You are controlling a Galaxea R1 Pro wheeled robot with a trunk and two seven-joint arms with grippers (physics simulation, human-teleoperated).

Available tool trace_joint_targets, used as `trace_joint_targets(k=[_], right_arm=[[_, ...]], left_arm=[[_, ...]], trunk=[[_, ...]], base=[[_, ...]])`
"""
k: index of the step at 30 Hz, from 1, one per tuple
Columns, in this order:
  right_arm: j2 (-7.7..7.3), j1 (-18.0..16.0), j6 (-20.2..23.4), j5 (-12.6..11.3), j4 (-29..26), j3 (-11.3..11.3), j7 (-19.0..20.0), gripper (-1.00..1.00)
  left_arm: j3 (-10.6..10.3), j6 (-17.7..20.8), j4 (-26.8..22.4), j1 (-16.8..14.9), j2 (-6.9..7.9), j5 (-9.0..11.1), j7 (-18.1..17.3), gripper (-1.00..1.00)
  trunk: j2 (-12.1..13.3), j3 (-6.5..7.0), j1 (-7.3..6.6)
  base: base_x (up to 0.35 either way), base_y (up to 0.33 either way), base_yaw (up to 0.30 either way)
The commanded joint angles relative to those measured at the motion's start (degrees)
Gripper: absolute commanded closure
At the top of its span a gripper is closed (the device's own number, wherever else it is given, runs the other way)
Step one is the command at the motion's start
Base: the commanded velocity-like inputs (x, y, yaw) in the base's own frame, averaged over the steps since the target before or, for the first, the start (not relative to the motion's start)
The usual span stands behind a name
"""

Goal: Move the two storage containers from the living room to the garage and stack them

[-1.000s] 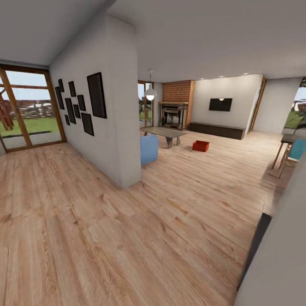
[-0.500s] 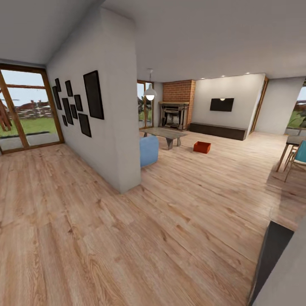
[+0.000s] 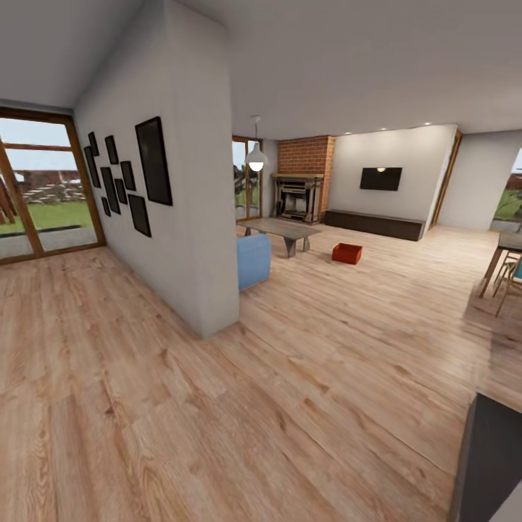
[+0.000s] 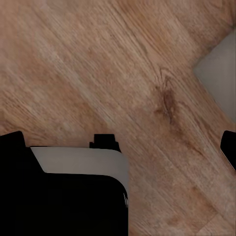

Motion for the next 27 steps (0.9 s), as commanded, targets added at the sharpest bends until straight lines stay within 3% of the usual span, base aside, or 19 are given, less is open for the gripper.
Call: trace_joint_targets(k=[1,27], right_arm=[[0.05,-0.07,-0.3,-0.51,0.17,0.48,-0.05,-1.0],[0.06,-0.07,-0.31,-0.51,0.17,0.48,-0.05,-1.0]], left_arm=[[-0.12,0.09,-0.03,-0.03,0.0,0.49,0.08,-1.0],[-0.12,0.09,-0.03,-0.03,0.0,0.49,0.08,-1.0]], trunk=[[-0.03,-0.06,0.03],[-0.03,-0.06,0.03]], base=[[0.322,0.0,0.0],[0.322,0.0,0.0]])
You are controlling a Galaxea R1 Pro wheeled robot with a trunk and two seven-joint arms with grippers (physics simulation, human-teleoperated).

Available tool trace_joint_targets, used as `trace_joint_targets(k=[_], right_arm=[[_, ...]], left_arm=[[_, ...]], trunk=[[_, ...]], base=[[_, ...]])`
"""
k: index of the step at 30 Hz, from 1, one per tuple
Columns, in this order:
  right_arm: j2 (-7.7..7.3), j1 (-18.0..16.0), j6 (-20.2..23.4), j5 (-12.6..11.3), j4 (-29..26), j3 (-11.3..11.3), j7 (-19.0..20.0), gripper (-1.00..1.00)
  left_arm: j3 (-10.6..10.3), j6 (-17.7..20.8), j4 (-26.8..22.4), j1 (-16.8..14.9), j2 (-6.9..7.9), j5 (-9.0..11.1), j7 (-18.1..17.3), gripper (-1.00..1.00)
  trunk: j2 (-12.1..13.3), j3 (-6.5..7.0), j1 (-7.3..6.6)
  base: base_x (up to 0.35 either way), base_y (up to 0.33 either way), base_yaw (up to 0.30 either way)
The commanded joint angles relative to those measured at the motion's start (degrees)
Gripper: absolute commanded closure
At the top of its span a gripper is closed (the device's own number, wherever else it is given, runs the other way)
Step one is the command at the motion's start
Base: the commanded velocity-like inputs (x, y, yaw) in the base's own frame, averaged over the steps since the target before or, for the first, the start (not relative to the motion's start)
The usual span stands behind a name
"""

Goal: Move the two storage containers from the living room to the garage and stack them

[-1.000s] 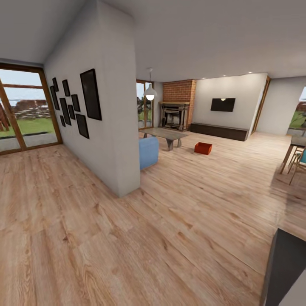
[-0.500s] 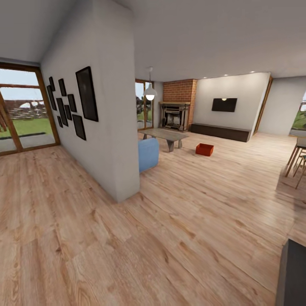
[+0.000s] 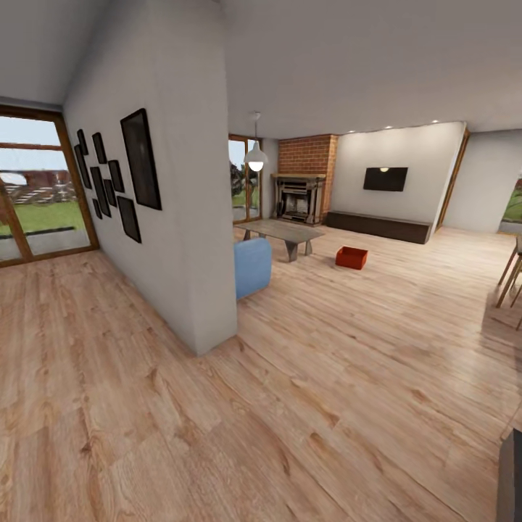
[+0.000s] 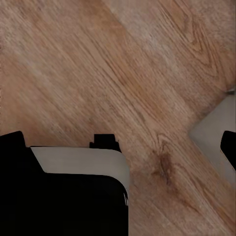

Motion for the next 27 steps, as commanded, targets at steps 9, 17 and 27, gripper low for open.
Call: trace_joint_targets(k=[9,17,27], right_arm=[[0.06,-0.07,-0.28,-0.51,0.17,0.48,-0.02,-1.0],[0.04,-0.07,-0.21,-0.34,0.17,0.48,0.63,-1.0],[-0.05,-0.07,-0.2,-0.58,0.17,0.48,0.66,-1.0]], left_arm=[[-0.12,0.09,-0.03,-0.03,0.0,0.49,0.08,-1.0],[-0.12,0.09,-0.03,-0.03,0.0,0.49,0.08,-1.0],[-0.12,0.09,-0.03,-0.03,0.0,0.49,0.08,-1.0]], trunk=[[-0.03,-0.06,0.03],[-0.03,-0.06,0.03],[-0.03,-0.06,0.03]], base=[[0.322,0.0,0.0],[0.322,0.0,0.0],[0.322,0.0,-0.125]])
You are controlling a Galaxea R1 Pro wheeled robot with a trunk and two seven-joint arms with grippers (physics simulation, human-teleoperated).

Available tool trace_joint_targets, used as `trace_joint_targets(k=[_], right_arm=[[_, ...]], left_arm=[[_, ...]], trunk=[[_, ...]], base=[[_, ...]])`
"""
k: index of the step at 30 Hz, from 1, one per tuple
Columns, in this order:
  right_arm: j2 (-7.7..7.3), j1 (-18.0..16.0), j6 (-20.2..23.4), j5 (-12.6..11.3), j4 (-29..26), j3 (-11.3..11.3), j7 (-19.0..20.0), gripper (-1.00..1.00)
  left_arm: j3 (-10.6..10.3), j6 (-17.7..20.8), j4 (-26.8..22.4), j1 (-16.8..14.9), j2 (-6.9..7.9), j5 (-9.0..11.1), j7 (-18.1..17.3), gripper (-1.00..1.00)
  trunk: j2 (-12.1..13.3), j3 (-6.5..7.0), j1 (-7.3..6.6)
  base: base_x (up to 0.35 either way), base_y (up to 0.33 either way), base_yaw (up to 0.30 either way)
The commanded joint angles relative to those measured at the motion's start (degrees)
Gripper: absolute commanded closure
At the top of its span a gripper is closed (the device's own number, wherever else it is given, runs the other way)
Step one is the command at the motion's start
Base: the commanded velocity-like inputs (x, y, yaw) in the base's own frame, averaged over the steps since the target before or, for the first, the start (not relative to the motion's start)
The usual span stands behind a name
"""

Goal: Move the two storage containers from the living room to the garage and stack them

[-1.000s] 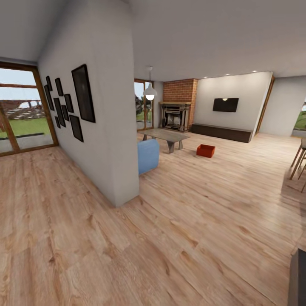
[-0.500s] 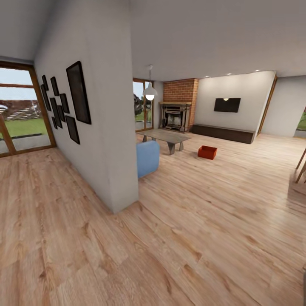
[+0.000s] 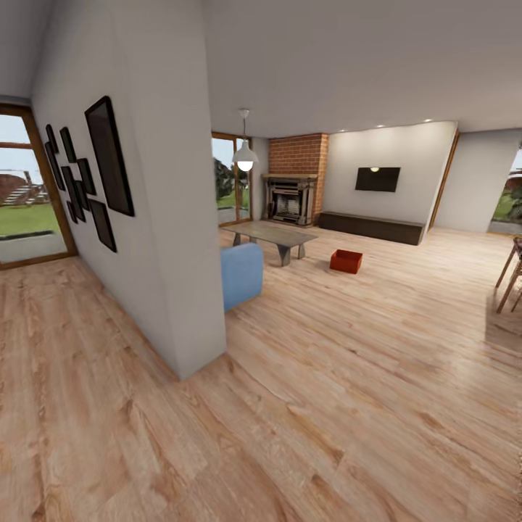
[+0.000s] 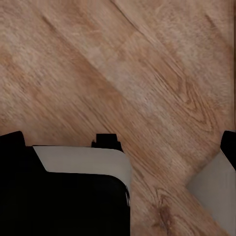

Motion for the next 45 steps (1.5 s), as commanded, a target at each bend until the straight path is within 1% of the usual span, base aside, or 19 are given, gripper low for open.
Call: trace_joint_targets(k=[1,42,45], right_arm=[[0.05,-0.07,-0.27,-0.5,0.17,0.48,-0.05,-1.0],[-0.12,-0.07,-0.27,-0.5,0.17,0.48,-0.05,-1.0],[-0.12,-0.07,-0.27,-0.53,0.17,0.48,-0.05,-1.0]], left_arm=[[-0.12,0.09,-0.03,-0.02,0.0,0.5,0.08,-1.0],[-0.12,0.09,-0.03,-0.02,0.0,0.5,0.08,-1.0],[-0.12,0.09,-0.03,-0.02,0.0,0.5,0.08,-1.0]], trunk=[[-0.03,-0.06,0.03],[-0.03,-0.06,0.03],[-0.03,-0.06,0.03]], base=[[0.322,0.0,-0.243],[0.322,0.0,-0.246],[0.322,0.0,-0.137]])
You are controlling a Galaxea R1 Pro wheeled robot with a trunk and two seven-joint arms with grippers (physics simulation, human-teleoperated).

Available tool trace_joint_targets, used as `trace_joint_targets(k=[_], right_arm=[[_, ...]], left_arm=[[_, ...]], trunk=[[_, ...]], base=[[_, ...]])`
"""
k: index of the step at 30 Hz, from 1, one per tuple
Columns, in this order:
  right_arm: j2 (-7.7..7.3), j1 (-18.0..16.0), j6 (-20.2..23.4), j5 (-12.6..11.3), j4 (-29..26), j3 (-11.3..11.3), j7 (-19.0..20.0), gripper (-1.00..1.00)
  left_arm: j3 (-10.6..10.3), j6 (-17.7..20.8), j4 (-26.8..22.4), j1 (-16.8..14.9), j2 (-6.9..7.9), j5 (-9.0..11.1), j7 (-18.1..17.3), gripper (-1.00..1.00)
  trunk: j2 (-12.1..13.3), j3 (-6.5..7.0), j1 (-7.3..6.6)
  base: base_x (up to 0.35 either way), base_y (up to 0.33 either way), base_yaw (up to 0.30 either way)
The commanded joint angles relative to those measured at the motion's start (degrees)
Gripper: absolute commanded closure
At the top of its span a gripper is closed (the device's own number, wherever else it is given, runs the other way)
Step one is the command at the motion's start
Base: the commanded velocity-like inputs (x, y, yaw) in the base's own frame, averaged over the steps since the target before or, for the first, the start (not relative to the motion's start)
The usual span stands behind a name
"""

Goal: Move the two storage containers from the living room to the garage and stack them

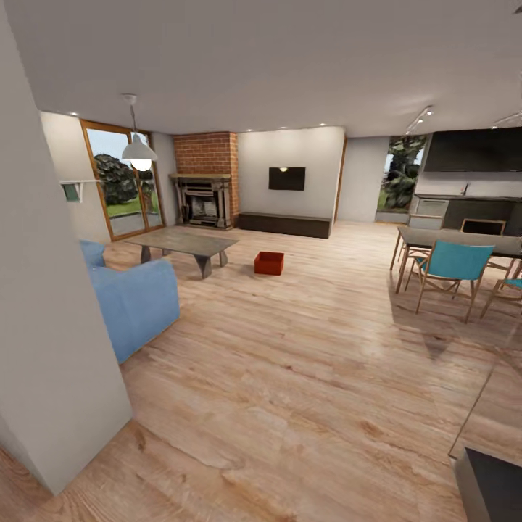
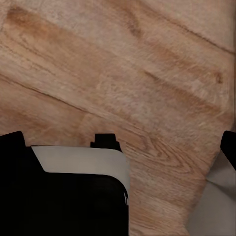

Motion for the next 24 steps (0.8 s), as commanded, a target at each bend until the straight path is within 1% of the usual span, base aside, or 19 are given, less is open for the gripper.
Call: trace_joint_targets(k=[1,24], right_arm=[[0.05,-0.07,-0.28,-0.52,0.17,0.48,-0.05,-1.0],[0.05,-0.07,-0.28,-0.3,0.17,0.48,-0.05,-1.0]], left_arm=[[-0.12,0.09,-0.03,-0.02,0.0,0.5,0.08,-1.0],[-0.12,0.09,-0.03,-0.02,0.0,0.46,0.09,-1.0]], trunk=[[-0.03,-0.06,0.03],[-0.03,-0.06,0.03]], base=[[0.322,0.0,-0.052],[0.322,0.0,-0.003]])
